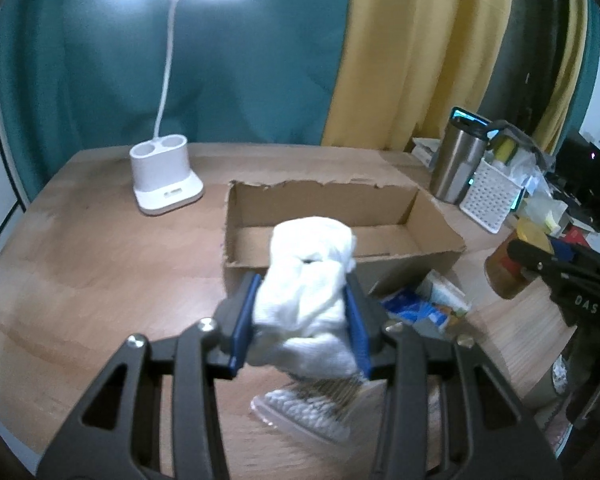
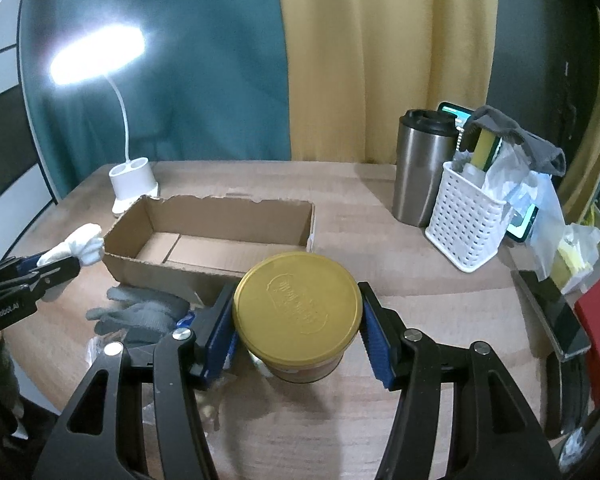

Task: Organize objects
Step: 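Carry the socks into the cardboard box with the left gripper while the right gripper sets the jar inside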

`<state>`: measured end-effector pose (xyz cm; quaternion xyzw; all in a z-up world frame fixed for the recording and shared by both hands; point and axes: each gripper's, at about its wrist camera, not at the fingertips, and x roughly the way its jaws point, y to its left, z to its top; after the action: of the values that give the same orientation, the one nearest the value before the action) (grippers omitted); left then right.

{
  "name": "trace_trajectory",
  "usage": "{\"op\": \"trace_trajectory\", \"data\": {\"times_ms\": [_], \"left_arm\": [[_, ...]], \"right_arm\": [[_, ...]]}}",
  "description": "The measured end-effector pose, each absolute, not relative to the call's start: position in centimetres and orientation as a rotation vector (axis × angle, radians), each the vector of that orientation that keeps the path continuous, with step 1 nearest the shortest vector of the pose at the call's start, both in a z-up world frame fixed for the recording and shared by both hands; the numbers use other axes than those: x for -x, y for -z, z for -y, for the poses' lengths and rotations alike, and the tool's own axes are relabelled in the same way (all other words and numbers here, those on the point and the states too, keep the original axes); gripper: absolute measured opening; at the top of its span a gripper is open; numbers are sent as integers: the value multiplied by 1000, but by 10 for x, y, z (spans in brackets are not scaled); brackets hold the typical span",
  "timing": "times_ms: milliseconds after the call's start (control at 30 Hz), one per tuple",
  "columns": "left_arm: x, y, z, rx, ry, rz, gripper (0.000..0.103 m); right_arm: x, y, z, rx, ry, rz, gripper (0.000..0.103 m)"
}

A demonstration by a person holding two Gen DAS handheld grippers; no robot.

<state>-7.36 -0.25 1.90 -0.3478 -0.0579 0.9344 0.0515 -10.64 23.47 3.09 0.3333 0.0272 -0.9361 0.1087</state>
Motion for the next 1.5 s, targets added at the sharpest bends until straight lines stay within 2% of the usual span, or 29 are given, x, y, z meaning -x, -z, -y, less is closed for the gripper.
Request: {"op": "trace_trajectory", "data": {"times_ms": [1500], "left_arm": [[151, -22, -45, 1040, -2776, 157, 42]], "right_arm": [[182, -32, -218, -926, 2646, -130, 60]]}}
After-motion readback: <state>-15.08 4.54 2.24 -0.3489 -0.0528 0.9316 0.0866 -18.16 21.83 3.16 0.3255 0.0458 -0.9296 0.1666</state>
